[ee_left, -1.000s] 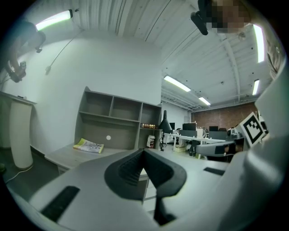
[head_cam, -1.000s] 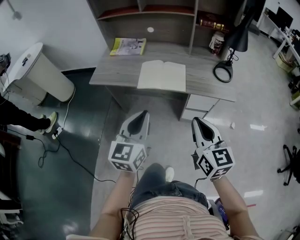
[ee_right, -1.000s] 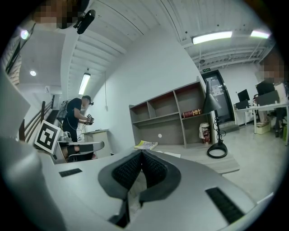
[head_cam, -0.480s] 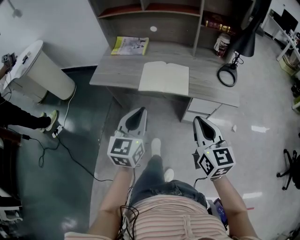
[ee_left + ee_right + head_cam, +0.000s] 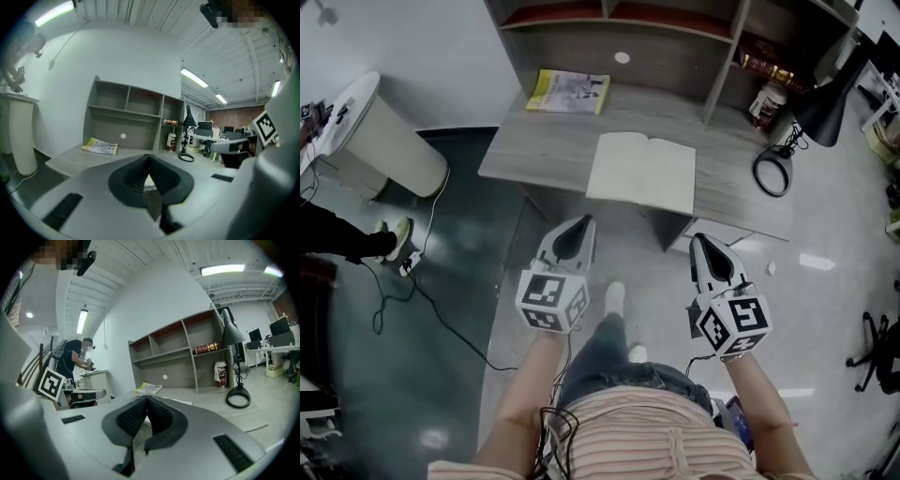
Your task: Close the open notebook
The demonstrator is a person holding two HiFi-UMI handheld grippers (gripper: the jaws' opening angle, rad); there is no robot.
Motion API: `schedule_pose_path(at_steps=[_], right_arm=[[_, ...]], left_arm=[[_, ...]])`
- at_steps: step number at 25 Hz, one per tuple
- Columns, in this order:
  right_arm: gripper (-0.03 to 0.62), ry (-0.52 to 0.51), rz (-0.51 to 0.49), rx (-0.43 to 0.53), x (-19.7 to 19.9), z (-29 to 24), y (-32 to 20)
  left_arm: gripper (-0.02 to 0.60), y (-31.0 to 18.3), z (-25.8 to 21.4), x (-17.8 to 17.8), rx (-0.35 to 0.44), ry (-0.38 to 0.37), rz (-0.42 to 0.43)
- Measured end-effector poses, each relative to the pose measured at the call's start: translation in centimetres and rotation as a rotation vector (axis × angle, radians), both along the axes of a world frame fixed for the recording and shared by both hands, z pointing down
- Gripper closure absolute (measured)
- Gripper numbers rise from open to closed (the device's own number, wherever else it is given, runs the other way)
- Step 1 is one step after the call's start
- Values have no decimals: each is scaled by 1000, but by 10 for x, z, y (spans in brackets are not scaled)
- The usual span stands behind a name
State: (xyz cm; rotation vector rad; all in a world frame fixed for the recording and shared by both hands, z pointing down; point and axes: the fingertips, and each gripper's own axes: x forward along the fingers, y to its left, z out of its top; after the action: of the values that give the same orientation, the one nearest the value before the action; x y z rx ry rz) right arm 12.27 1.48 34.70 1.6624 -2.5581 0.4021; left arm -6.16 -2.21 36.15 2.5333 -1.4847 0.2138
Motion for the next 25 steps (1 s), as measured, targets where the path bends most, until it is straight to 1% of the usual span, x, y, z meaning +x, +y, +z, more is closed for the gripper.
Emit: schedule_pose_path(at_steps=[7, 15, 21, 25], right_arm=[[586, 15, 15, -14, -21, 0, -65], [586, 44, 62, -29, -41, -2, -116], [586, 65, 93, -22, -48, -4, -140], [586, 74, 91, -36, -51, -1, -147]], left_arm=[[571, -58, 3, -17, -1, -51, 42], [571, -107, 11, -36, -33, -5, 74], [571, -129, 27, -44, -63, -6, 94], [569, -134, 37, -46, -92, -5, 90]])
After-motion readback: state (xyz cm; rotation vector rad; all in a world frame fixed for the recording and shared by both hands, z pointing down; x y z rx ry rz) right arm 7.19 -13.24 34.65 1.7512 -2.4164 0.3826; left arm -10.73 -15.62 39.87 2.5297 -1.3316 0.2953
